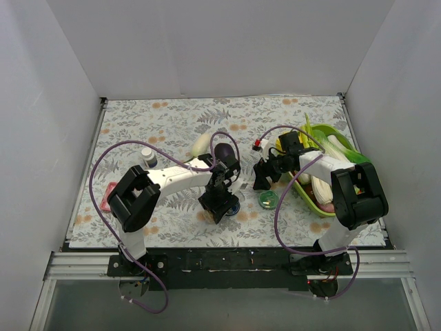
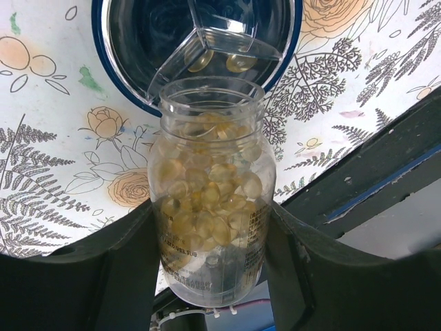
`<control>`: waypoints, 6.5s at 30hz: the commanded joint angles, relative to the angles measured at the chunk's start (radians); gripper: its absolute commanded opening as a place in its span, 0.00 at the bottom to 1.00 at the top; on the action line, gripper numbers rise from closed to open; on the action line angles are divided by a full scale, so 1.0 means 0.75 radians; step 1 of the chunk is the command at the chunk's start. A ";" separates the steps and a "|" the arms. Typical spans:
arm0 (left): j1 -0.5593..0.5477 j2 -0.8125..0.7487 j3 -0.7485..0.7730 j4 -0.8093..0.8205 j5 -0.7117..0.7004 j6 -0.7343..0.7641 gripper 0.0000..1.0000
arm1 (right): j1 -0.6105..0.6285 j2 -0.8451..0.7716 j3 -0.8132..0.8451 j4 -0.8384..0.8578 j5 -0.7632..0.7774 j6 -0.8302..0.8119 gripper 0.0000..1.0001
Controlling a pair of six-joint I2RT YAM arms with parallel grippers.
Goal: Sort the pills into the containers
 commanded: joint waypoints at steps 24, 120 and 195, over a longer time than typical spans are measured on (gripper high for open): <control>-0.010 -0.941 -0.750 1.007 0.028 -0.006 0.00 | -0.003 -0.145 -0.037 -0.027 -0.139 -0.219 0.84; -0.164 -1.068 -1.090 1.786 0.337 0.135 0.00 | 0.402 -0.623 0.268 -0.784 -0.622 -0.692 0.13; -0.174 -0.975 -0.939 2.025 -0.369 -0.051 0.00 | 0.521 -0.388 0.051 -0.162 -0.159 0.502 0.28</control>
